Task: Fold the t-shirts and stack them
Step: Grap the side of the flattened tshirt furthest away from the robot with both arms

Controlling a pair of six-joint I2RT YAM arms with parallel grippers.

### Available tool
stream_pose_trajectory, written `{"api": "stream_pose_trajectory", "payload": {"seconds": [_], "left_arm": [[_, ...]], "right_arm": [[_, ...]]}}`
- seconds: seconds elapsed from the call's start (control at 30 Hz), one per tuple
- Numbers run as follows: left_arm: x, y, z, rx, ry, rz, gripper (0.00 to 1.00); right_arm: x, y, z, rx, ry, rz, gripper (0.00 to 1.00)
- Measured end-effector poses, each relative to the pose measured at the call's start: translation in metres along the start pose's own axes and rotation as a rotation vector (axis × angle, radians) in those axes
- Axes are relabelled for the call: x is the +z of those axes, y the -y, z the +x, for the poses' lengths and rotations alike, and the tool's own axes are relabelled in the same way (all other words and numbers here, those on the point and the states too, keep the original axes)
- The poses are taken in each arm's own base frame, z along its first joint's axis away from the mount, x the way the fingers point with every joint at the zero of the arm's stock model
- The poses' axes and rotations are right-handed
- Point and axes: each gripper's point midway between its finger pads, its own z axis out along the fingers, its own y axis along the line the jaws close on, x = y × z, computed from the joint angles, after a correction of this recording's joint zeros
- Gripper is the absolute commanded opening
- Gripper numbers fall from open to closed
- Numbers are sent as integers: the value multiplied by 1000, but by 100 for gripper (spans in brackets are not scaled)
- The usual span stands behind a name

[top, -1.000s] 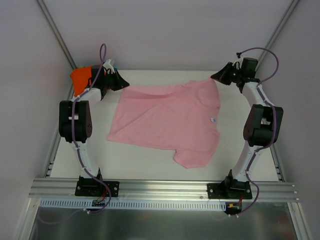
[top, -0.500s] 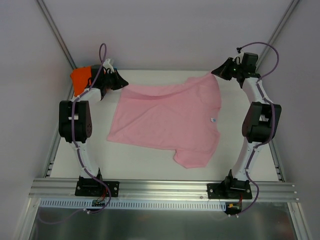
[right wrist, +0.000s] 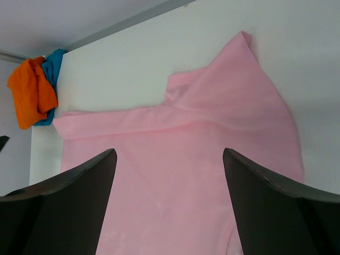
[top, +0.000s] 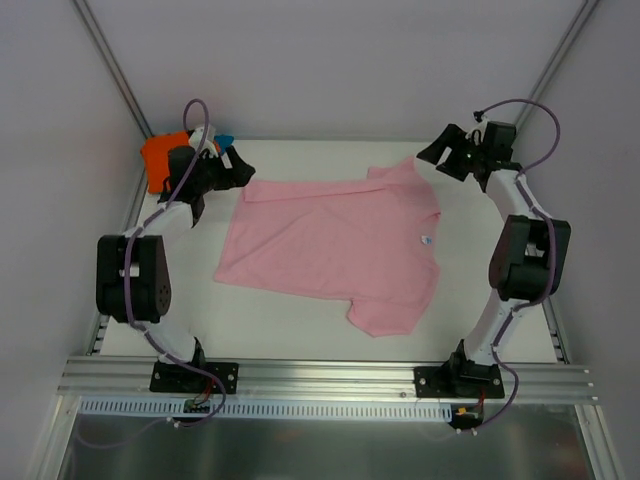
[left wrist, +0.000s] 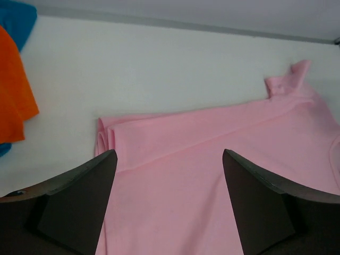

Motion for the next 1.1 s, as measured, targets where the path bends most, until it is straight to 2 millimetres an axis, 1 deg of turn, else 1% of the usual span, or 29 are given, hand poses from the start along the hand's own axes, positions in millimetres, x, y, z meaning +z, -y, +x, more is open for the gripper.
{"api": "stream_pose_trajectory", "payload": {"seconds": [0.03, 0.1, 0.17, 0.2, 0.23, 0.27, 0.3, 0.33, 0.37, 0.4, 0.43, 0.47, 0.6, 0.67, 0.73, 0.8, 0.87, 1.0, 1.1], "left_arm": [[-14, 8, -8, 21, 30, 2, 82], [-49, 31, -34, 71, 111, 21, 82], [-81, 56, -57, 117, 182, 44, 82], [-95, 70, -64, 134, 208, 62, 82], [-109, 84, -71, 149, 233, 83, 82], [-119, 93, -73, 153, 244, 95, 82], [-128, 101, -72, 151, 243, 108, 82], [-132, 106, -67, 143, 233, 117, 82], [-135, 107, -58, 126, 208, 119, 82], [-134, 104, -48, 102, 174, 112, 82], [-132, 99, -34, 70, 128, 99, 82], [-128, 94, -20, 36, 82, 83, 82], [-110, 70, 40, -119, -128, 9, 81], [-100, 62, 70, -190, -228, -16, 80], [-93, 59, 97, -245, -318, -40, 80], [-88, 59, 122, -280, -401, -59, 80], [-85, 59, 142, -309, -467, -76, 80], [-81, 59, 164, -343, -546, -101, 79], [-80, 55, 177, -357, -584, -126, 79]], "right_arm": [[-13, -7, 1, -10, 10, 5, 87], [-45, -27, 0, -38, 46, 3, 87], [-79, -55, -3, -80, 104, -24, 87], [-95, -67, 0, -94, 124, -33, 88], [-110, -80, 6, -114, 144, -47, 88], [-121, -91, 14, -129, 152, -60, 88], [-130, -103, 28, -142, 148, -79, 88], [-136, -112, 42, -150, 138, -95, 88], [-139, -118, 59, -152, 113, -110, 88], [-137, -119, 74, -147, 83, -117, 88], [-134, -115, 90, -133, 46, -114, 88], [-129, -108, 104, -111, 9, -99, 88], [-103, -61, 160, 12, -169, 6, 88], [-95, -45, 180, 58, -240, 46, 87], [-88, -36, 193, 86, -287, 71, 87], [-83, -31, 201, 100, -316, 81, 87], [-78, -28, 209, 110, -344, 90, 87], [-71, -22, 228, 123, -400, 105, 87], [-70, -19, 246, 130, -443, 118, 87]]}}
